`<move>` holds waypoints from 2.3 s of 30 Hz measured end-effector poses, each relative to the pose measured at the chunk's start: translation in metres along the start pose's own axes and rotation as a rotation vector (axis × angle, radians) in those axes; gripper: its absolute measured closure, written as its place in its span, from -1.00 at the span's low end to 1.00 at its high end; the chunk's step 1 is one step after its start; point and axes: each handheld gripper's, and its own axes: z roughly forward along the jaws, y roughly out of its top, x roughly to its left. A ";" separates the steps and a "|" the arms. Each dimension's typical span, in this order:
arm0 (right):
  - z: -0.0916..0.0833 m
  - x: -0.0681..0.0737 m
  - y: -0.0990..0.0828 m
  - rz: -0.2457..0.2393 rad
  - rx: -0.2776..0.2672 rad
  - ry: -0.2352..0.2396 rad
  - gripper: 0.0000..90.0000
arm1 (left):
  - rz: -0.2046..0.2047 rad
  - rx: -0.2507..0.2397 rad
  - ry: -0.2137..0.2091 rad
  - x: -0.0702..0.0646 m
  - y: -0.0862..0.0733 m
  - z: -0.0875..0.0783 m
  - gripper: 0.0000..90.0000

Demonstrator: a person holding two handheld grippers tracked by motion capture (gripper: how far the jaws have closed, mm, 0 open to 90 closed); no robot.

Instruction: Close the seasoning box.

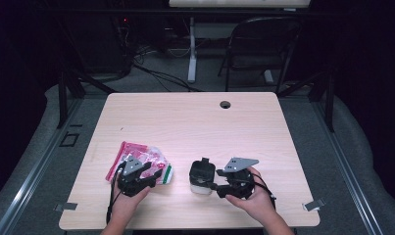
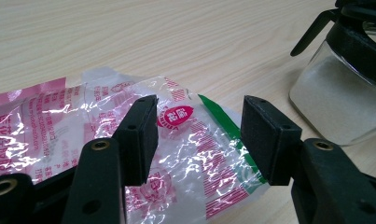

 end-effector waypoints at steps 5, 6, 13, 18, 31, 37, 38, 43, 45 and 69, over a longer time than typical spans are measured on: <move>0.001 0.000 0.001 -0.003 0.004 0.009 -0.02 | -0.002 -0.001 0.004 0.000 -0.001 -0.001 0.03; 0.001 0.000 0.001 -0.005 0.005 0.011 -0.02 | -0.001 -0.001 0.005 0.000 -0.001 -0.001 0.03; 0.002 0.002 0.003 -0.005 -0.007 0.027 -0.03 | -0.001 -0.002 0.009 0.002 -0.002 -0.003 0.03; 0.002 0.003 0.004 -0.006 -0.012 0.025 -0.03 | -0.001 -0.003 0.010 0.002 -0.002 -0.004 0.03; 0.001 0.002 0.005 -0.001 -0.019 0.024 -0.03 | -0.005 0.000 0.012 0.002 -0.003 -0.004 0.03; -0.001 0.000 0.005 0.010 -0.027 0.018 -0.03 | -0.007 -0.002 0.013 0.003 -0.003 -0.004 0.03; -0.001 -0.001 0.005 0.011 -0.028 0.014 -0.03 | -0.008 -0.002 0.013 0.003 -0.003 -0.004 0.03; -0.002 -0.003 0.005 0.016 -0.031 0.011 -0.03 | -0.008 0.000 0.015 0.003 -0.003 -0.004 0.03; -0.003 -0.005 0.005 0.020 -0.033 0.008 -0.03 | -0.010 -0.001 0.015 0.004 -0.003 -0.004 0.03; -0.037 -0.048 -0.003 0.147 -0.089 -0.093 -0.03 | -0.018 -0.006 0.021 0.006 -0.003 -0.005 0.03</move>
